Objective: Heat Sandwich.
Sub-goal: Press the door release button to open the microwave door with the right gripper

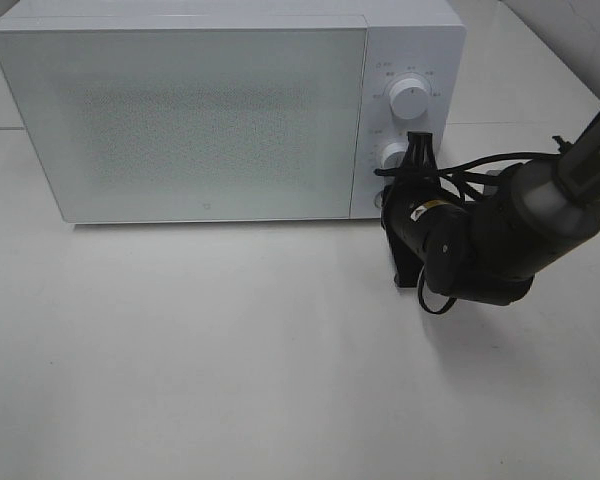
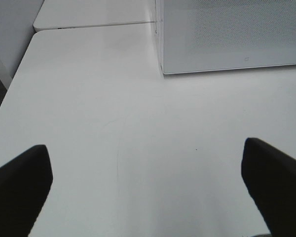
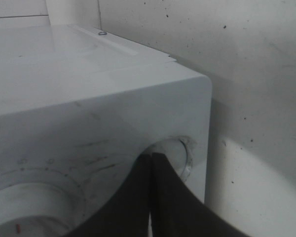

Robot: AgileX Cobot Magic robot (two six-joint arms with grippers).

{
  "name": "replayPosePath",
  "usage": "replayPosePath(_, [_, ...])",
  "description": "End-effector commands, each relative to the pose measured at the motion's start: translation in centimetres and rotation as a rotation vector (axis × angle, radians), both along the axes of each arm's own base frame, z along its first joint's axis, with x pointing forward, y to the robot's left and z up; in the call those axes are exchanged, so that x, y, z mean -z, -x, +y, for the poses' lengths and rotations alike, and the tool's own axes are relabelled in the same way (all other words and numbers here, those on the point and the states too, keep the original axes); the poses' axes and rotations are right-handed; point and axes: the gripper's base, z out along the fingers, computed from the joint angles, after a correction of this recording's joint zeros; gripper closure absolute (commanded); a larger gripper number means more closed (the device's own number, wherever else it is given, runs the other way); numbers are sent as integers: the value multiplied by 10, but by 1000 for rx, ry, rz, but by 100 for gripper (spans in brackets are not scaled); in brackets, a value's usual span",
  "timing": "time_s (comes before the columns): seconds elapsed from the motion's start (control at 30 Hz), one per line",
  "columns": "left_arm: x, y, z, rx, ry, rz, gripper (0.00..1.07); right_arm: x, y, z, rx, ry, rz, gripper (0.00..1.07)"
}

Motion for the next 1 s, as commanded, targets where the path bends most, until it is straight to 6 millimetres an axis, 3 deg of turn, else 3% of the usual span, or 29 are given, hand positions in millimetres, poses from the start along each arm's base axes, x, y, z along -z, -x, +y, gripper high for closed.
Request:
replayPosePath(0.03, [1, 3, 0, -1, 1, -17, 3, -31, -23, 2, 41, -1, -281, 107])
replayPosePath(0.4, [1, 3, 0, -1, 1, -17, 3, -41, -52, 2, 86, 44, -434, 107])
replayPosePath(1.0, [1, 3, 0, -1, 1, -17, 3, -41, -54, 1, 83, 64, -426, 107])
